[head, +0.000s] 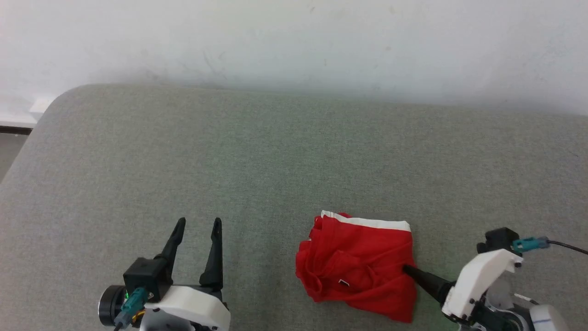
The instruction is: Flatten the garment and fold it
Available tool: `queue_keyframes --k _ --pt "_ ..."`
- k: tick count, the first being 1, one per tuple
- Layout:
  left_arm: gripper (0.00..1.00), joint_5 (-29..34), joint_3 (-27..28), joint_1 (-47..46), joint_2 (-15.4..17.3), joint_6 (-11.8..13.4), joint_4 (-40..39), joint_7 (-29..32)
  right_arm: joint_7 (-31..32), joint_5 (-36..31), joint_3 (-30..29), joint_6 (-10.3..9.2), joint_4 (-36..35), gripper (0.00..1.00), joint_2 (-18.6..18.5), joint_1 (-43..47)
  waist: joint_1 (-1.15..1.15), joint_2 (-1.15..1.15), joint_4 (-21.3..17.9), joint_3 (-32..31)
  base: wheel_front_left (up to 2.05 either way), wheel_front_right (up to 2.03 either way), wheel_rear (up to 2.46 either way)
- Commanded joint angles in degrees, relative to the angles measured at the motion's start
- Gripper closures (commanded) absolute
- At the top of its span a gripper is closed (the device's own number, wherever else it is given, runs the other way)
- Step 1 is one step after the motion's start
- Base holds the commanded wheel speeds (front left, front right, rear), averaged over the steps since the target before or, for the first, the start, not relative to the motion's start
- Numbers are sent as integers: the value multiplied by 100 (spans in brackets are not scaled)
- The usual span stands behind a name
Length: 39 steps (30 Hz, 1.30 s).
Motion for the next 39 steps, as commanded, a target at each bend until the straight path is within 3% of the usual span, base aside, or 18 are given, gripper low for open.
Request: queue_keyframes --k 1,8,9,10,11,16,23,28,32,39 --pt "0 -32 -19 -70 8 39 4 -44 -76 168 79 -2 199 0 41 -210 0 -1 63 21 0 0 0" --pt "0 -61 -28 -84 15 42 25 -57 -66 432 514 -2 1119 0 94 -587 0 -1 156 39 0 0 0" --pt "0 -65 -28 -82 16 43 30 -59 -61 451 587 -2 1202 34 96 -615 0 -1 160 37 0 0 0" --pt "0 -69 -28 -80 19 46 35 -60 -54 473 658 -2 1268 62 98 -640 0 -1 159 34 0 0 0" --pt "0 -75 -26 -76 20 50 37 -62 -68 493 725 -2 1302 100 99 -664 0 -1 155 33 0 0 0" --pt "0 -89 -39 -53 12 76 30 -71 -373 265 1096 -2 1089 100 -203 -774 0 -1 73 9 0 0 0" --pt "0 -114 -23 -22 12 104 6 -107 -719 -926 1953 -2 -179 100 -1233 -793 0 -1 -265 38 0 0 0" --pt "0 -129 -7 -19 -10 127 -26 -144 -242 -1399 2260 -2 -1106 100 -1853 -607 0 -1 -749 154 0 0 0" --pt "0 -121 9 -62 4 127 -55 -161 158 -1447 2256 -2 -1392 100 -2194 -486 0 -1 -1104 287 0 0 0" --pt "0 -15 -16 -391 126 75 -194 -108 591 -1369 1965 -2 -1065 100 -2794 -523 0 -1 -1786 855 0 0 0"
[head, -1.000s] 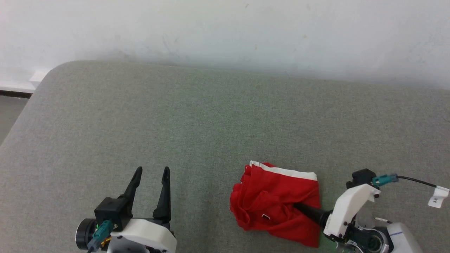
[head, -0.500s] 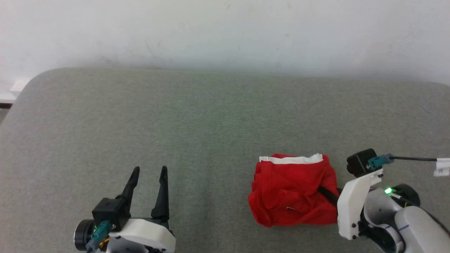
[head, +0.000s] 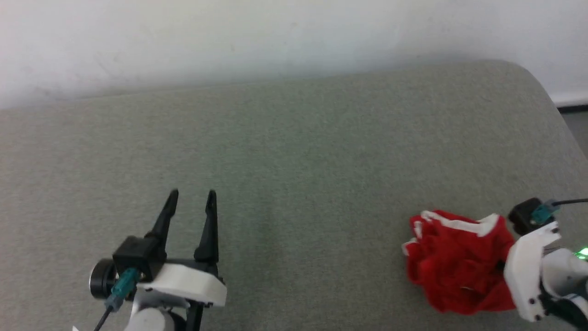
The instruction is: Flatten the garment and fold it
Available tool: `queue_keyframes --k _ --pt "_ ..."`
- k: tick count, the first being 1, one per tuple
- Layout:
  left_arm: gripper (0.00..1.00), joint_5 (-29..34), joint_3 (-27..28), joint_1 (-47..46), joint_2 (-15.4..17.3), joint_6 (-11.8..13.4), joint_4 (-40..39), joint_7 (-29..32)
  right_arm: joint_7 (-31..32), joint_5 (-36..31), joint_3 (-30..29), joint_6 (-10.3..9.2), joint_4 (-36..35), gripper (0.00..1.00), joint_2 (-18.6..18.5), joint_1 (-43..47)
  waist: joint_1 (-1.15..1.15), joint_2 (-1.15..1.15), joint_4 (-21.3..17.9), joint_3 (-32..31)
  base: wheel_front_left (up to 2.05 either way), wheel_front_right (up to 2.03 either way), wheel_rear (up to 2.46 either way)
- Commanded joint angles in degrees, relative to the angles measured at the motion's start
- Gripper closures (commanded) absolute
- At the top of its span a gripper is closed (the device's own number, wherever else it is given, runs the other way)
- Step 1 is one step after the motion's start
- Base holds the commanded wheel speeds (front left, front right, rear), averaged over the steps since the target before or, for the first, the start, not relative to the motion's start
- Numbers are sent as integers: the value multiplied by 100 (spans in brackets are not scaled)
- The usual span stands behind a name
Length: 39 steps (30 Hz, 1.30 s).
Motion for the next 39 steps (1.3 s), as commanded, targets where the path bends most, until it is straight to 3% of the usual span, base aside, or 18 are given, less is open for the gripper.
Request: queue_keyframes --k 1,8,13,14,15,16,22,26,33,39 --pt "0 75 -6 -194 54 -29 -56 22 -18 1 -61 -4 133 100 -128 -94 0 -1 -538 621 0 0 0" --pt "0 242 -93 -811 165 -151 -194 138 -702 -111 -548 -4 1104 100 -686 -609 0 -1 -604 1313 0 0 0" --pt "0 292 -168 -1049 155 -216 -138 134 -1182 -240 -1140 -4 1909 100 -767 -872 0 -1 -484 1492 0 0 0" --pt "0 286 -167 -1057 150 -214 -118 125 -1303 -261 -1232 -4 2028 91 -731 -912 0 -1 -471 1496 0 0 0" --pt "0 280 -167 -1053 144 -210 -96 115 -1462 -262 -1346 -4 2150 58 -663 -953 0 -1 -459 1493 0 0 0" --pt "0 277 -177 -1044 130 -205 -71 106 -1595 -267 -1427 -4 2281 0 -590 -967 0 -1 -440 1473 0 0 0" --pt "0 169 -190 -916 29 -202 126 23 -2683 -635 -1885 -4 2864 0 -325 -885 0 -1 -359 1164 0 0 0" --pt "0 70 -177 -758 -45 -206 251 -41 -3247 -851 -2334 -4 2898 0 -159 -729 0 -1 -304 788 0 0 0" --pt "0 -89 -128 -350 -145 -145 391 -107 -3773 -1267 -2702 -4 1991 0 289 -350 0 -1 -191 121 0 0 0" --pt "0 -217 23 -34 -153 -53 412 -142 -3963 -1467 -2717 -4 865 0 1097 43 0 -1 28 -321 0 0 0"
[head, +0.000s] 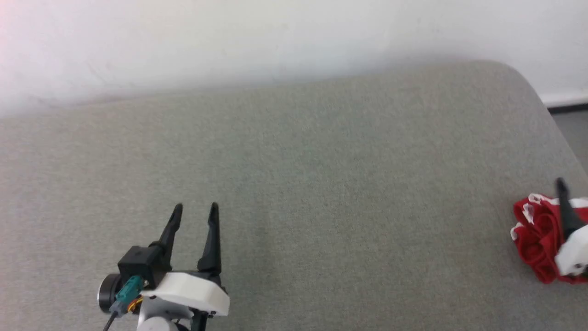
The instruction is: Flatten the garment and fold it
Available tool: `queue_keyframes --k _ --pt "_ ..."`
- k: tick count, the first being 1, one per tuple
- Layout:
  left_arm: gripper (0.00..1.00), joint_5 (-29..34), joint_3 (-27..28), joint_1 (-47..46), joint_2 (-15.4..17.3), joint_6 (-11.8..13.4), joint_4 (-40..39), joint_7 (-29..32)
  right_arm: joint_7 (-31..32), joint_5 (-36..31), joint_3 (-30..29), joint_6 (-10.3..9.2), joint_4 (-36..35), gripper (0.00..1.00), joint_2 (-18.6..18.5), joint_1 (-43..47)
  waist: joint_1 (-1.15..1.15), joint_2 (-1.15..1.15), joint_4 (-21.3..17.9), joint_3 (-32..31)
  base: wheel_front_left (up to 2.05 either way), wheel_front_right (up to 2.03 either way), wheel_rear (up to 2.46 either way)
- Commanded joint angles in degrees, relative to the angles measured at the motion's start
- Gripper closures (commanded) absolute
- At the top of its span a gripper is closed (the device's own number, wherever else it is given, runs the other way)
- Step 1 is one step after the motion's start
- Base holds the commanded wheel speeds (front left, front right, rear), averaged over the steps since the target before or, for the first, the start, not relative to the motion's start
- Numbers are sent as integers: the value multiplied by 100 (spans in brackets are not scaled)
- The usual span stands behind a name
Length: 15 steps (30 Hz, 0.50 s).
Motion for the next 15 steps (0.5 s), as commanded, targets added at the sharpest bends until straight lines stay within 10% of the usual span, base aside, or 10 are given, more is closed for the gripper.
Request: queue_keyframes --k 1,15 --pt "0 -36 68 123 24 57 9 -29 -40 -71 46 -4 -189 0 211 144 1 -1 275 -418 0 0 0" --pt "0 86 520 390 372 134 53 -78 -864 -241 970 -4 -1182 0 1536 544 1 -1 624 -618 0 0 0"
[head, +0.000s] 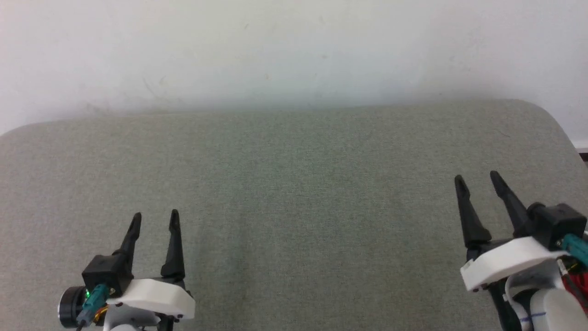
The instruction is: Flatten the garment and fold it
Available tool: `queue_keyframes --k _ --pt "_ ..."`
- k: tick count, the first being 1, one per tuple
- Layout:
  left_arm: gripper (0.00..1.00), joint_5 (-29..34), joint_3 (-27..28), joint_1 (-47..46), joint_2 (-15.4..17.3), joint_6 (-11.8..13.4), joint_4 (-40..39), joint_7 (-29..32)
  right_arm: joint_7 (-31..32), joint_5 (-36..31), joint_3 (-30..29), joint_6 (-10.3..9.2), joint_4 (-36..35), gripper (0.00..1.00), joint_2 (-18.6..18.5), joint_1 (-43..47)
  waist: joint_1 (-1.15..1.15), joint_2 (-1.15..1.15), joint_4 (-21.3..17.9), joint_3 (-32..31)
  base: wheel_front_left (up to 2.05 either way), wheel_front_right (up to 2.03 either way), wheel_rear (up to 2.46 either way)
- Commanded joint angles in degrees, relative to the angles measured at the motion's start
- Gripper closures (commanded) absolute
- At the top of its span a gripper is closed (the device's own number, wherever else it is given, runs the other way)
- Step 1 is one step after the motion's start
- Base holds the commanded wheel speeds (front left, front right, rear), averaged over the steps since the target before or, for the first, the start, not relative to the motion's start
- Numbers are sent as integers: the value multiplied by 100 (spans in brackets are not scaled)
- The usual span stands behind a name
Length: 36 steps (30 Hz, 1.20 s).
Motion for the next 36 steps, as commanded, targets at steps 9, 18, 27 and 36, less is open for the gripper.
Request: queue_keyframes --k 9,18,27,36 --pt "0 462 194 336 -10 -156 83 -32 -230 -324 40 -4 -306 0 268 898 1 0 100 1 0 0 0" --pt "0 815 363 458 -323 -451 229 -33 -312 -529 -53 -4 -422 0 347 1200 1 0 82 -29 0 0 0" --pt "100 831 444 400 -433 -597 226 40 -280 -514 -36 0 -412 100 331 1131 1 0 85 -51 0 0 0" --pt "100 940 510 381 -502 -641 186 134 -244 -553 -27 0 -405 100 333 1091 1 0 84 -53 0 0 0"
